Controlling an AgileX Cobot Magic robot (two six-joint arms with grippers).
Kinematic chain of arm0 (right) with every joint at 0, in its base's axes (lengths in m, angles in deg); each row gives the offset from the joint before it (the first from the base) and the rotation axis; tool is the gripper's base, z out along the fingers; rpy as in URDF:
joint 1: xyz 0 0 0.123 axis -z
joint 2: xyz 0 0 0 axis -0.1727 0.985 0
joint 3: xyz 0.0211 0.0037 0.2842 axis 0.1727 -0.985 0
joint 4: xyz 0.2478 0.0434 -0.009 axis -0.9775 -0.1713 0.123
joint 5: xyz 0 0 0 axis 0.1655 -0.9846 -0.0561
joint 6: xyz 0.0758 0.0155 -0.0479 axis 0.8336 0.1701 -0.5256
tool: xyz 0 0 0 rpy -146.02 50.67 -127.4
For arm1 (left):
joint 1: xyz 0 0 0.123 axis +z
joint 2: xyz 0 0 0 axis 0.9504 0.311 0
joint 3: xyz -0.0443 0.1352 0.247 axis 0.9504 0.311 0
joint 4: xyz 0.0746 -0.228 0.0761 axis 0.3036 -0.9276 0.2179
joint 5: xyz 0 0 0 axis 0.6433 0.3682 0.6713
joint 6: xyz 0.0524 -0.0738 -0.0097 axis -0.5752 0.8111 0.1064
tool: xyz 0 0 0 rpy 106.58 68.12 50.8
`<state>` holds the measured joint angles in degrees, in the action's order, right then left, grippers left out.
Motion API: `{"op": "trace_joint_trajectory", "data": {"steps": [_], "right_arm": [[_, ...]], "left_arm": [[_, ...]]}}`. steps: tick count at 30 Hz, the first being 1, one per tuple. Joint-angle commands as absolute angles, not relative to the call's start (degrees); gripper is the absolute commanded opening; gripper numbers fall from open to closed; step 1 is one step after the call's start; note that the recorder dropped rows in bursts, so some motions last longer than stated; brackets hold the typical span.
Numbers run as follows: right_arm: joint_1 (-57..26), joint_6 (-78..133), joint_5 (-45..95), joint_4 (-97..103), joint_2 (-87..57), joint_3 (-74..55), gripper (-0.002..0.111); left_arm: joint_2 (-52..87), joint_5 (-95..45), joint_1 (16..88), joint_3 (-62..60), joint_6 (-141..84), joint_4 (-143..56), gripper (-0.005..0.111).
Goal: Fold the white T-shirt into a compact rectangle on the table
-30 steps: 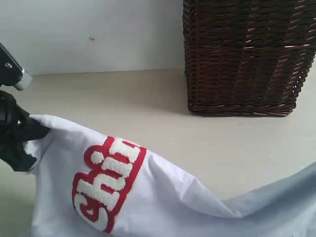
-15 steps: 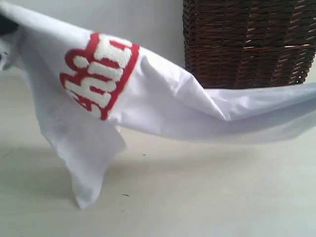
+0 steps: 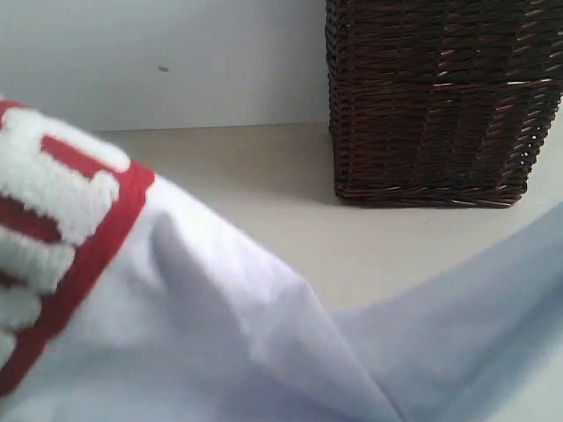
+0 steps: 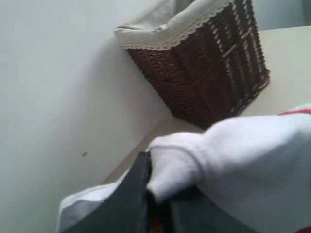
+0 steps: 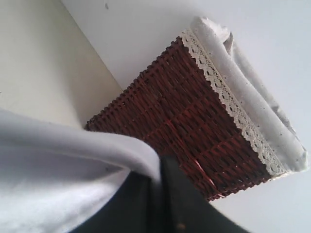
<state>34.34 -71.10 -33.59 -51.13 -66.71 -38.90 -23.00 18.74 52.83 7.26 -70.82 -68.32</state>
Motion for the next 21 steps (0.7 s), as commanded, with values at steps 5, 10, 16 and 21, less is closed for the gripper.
{"op": "trace_joint_trajectory", "data": {"steps": [5,10,16,21], "right_arm": [[34.6,-60.8,-45.3,-44.0,-77.9,-39.6,0.000],[34.6,-56.9,-45.3,-39.9,-78.4,-41.1,0.000],[34.6,-56.9,-45.3,-36.2,-78.2,-45.3,0.000],[34.6,-56.9,-39.4,-32.5,-75.3,-49.9,0.000]], "left_arm": [[-29.3,31.2,53.6,9.2,-65.2,-70.0,0.000],[-27.0,31.6,53.6,17.6,-61.5,-69.1,0.000],[-18.3,26.6,53.6,24.4,-61.5,-64.8,0.000],[-9.3,17.3,53.6,24.6,-61.5,-64.0,0.000]]}}
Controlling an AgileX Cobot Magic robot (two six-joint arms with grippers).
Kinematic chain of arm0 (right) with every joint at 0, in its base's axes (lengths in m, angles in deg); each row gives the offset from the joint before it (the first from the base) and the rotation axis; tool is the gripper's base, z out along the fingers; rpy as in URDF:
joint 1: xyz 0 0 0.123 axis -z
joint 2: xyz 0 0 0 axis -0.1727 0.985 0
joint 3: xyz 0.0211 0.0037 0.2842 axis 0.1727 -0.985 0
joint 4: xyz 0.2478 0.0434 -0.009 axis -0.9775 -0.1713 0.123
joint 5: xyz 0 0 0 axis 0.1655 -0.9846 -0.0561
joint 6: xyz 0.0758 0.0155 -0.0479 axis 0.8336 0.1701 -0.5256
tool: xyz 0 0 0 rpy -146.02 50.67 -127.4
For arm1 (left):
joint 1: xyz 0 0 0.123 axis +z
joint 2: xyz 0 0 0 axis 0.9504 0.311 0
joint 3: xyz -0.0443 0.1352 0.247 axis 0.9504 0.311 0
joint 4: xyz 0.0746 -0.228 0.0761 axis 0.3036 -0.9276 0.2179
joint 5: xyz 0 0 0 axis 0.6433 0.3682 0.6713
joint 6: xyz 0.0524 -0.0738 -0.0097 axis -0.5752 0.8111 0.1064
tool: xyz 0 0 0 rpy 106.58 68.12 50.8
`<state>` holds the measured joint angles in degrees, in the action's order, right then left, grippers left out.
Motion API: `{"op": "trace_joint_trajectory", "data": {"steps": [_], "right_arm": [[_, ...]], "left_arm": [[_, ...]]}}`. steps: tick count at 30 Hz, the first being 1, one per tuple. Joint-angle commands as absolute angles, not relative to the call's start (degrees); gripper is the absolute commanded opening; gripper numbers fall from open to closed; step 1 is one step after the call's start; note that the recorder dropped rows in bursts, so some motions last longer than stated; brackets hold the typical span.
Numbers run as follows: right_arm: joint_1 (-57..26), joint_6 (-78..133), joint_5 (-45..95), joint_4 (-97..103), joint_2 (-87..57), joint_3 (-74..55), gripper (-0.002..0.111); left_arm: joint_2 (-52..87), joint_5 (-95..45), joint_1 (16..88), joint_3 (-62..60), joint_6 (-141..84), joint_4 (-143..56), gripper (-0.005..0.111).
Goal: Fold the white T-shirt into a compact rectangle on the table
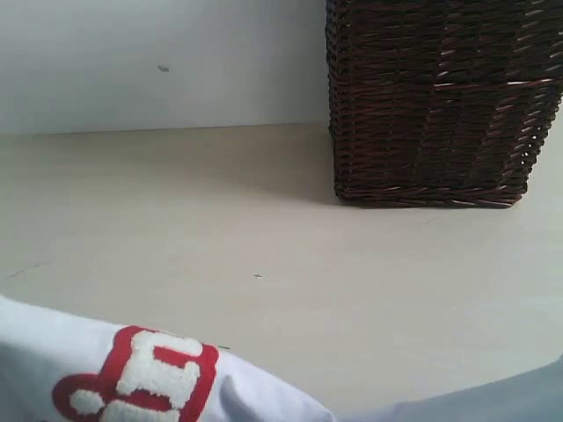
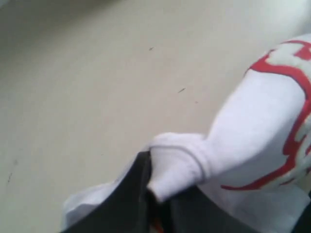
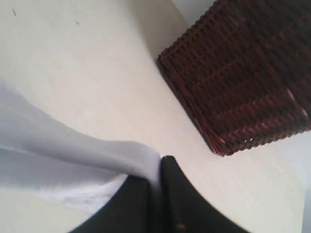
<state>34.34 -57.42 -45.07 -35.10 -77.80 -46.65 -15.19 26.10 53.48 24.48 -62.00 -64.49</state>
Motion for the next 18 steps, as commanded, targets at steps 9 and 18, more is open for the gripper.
{"op": "trace_joint_trajectory", "data": {"steps": [9,18], "right_arm": [[34.6,-56.9,-20.9,-31.2,-62.5,-52.4,0.000],[34.6,-56.9,-2.4,-26.4,-42.9,-52.4,0.000]], "left_arm": [[5.6,-0.6,53.6,24.6,-61.5,-62.6,0.000],[9.9,-6.3,59.7,24.6,-61.3,-62.1,0.000]]}}
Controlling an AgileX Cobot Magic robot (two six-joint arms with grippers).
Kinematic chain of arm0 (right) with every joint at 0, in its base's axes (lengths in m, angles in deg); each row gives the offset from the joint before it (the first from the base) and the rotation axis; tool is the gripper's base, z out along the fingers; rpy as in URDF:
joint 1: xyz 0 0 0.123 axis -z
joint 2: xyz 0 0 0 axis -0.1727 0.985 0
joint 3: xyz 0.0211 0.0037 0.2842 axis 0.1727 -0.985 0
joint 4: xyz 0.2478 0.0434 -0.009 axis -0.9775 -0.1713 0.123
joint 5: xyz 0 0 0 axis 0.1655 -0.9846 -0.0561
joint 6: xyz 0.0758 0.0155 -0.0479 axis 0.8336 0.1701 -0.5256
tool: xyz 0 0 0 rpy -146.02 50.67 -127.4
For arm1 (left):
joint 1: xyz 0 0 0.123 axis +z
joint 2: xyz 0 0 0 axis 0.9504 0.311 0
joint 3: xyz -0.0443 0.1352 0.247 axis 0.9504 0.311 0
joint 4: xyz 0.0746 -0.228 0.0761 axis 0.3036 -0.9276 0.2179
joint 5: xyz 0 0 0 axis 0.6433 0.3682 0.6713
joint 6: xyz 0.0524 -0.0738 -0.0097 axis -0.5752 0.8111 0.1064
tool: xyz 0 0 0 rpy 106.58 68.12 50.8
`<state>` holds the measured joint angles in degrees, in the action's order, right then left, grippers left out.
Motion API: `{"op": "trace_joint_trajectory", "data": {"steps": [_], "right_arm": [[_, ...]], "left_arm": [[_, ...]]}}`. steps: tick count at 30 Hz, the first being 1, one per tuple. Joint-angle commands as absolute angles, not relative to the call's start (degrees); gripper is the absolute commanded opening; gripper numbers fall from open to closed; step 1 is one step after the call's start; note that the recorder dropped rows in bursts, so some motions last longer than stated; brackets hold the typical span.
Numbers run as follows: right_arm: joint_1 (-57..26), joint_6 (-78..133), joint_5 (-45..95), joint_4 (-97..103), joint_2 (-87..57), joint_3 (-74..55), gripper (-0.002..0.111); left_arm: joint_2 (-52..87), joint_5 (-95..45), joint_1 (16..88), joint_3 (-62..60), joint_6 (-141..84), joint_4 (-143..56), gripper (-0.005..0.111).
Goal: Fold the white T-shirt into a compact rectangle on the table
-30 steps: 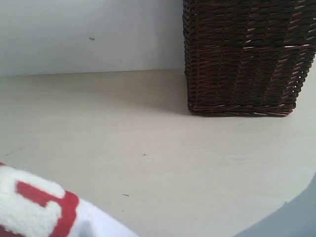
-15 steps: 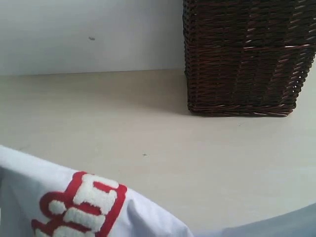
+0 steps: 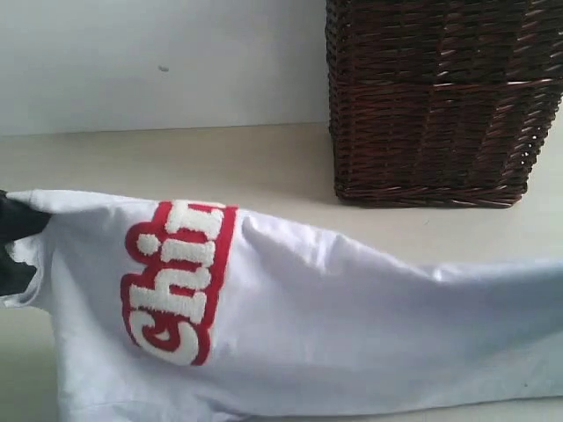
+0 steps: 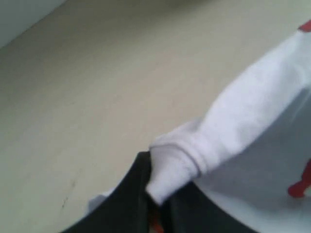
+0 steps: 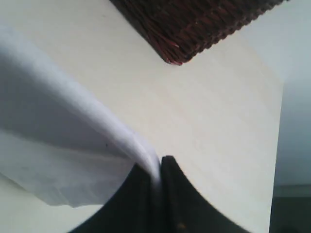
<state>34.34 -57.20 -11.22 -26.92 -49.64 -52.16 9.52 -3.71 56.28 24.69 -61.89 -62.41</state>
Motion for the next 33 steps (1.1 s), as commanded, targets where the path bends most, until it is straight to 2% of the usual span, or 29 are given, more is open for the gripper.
{"op": "trace_joint_trajectory", "data": {"steps": [1,7,10,17,22,28,33], "right_arm": [[34.6,-56.9,-0.5,-26.7,-41.1,-52.4,0.000],[34.6,-57.5,8.2,-28.4,-33.3,-51.5,0.000],[34.6,-57.5,8.9,-28.4,-32.6,-49.8,0.000],[34.6,-54.4,7.4,-33.8,-35.9,-38.1,0.000],[34.6,-54.4,-0.1,-34.3,-40.3,-30.8,0.000],[34.6,-53.8,-13.4,-33.7,-51.1,-29.3,0.000],[34.6,-53.3,-31.0,-33.7,-58.3,-29.6,0.000]], "left_arm": [[10.0,-7.0,61.1,24.6,-61.3,-62.1,0.000],[12.9,-10.9,67.4,24.6,-62.3,-62.1,0.000],[13.0,-11.0,67.4,24.4,-63.7,-61.9,0.000],[3.6,-11.3,67.4,17.0,-63.8,-61.8,0.000],[-4.1,-9.8,67.4,11.6,-64.2,-61.8,0.000],[-16.3,3.7,67.4,9.5,-64.2,-62.8,0.000],[-24.1,15.5,67.4,9.6,-59.6,-62.8,0.000]]}}
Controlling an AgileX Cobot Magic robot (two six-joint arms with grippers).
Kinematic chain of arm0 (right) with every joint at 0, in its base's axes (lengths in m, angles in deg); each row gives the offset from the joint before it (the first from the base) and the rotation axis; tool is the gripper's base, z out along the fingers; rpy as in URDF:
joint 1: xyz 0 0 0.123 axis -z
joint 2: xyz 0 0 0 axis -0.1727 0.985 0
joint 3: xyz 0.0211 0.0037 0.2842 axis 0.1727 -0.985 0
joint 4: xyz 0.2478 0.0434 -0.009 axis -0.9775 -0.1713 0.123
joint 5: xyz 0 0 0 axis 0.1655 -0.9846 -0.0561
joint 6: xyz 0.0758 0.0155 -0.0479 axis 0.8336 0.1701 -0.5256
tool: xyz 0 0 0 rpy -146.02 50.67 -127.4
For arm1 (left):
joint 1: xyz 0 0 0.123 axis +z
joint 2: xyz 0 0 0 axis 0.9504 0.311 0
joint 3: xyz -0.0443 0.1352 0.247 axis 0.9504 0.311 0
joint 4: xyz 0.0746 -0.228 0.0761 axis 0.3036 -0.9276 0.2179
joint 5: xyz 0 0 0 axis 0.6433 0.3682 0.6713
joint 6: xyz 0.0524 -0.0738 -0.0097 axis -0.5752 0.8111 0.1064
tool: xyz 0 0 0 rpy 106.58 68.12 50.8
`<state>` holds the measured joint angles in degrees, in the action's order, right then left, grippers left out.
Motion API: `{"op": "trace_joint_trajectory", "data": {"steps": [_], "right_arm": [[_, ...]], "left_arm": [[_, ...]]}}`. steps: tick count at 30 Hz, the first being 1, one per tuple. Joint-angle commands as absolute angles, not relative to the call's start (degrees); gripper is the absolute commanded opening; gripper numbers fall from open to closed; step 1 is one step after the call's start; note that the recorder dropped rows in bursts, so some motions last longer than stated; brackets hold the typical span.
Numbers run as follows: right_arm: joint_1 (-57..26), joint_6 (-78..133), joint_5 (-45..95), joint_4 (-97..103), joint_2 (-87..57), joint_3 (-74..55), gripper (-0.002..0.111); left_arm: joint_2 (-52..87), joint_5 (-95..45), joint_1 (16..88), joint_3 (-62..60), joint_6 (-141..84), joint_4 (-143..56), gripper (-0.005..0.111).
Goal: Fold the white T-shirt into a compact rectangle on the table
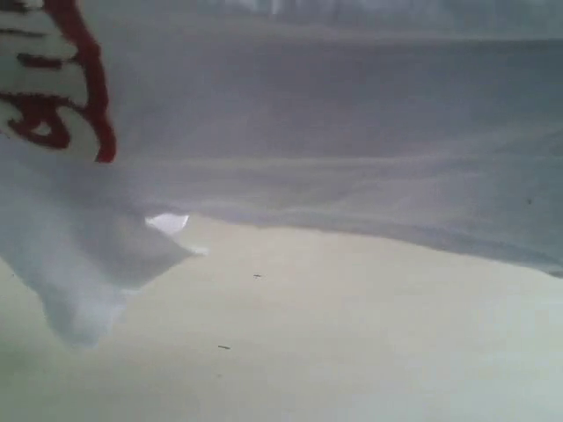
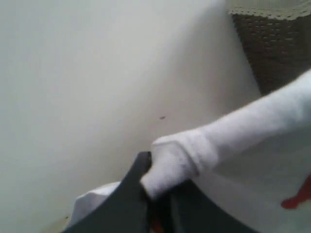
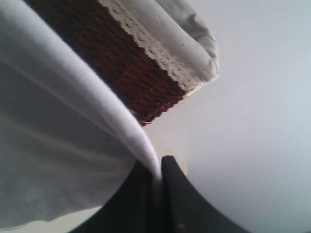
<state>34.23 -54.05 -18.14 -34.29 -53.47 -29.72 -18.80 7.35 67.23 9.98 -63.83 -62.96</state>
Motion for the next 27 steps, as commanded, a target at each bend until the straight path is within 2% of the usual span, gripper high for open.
{"op": "trace_joint_trajectory", "data": {"steps": [1,5,10,18,27], "right_arm": [[34.6,-53.3,-35.2,-33.7,-59.3,-29.6,0.000],[34.6,-51.8,-42.6,-33.7,-61.4,-32.0,0.000],[34.6,-53.9,-37.7,-33.7,-61.1,-40.0,0.000],[34.6,-64.0,-16.4,-34.3,-50.6,-51.3,0.000],[34.6,-69.9,-4.6,-34.8,-29.1,-52.1,0.000]], "left_arm": [[-25.3,17.6,67.4,9.8,-58.4,-62.8,0.000],[-28.0,21.9,67.4,13.5,-54.7,-62.3,0.000],[-26.8,18.2,67.4,22.4,-54.2,-62.1,0.000],[-12.9,-2.9,67.4,35.0,-63.7,-62.6,0.000],[9.9,-25.7,67.4,35.8,-66.0,-62.7,0.000]]}}
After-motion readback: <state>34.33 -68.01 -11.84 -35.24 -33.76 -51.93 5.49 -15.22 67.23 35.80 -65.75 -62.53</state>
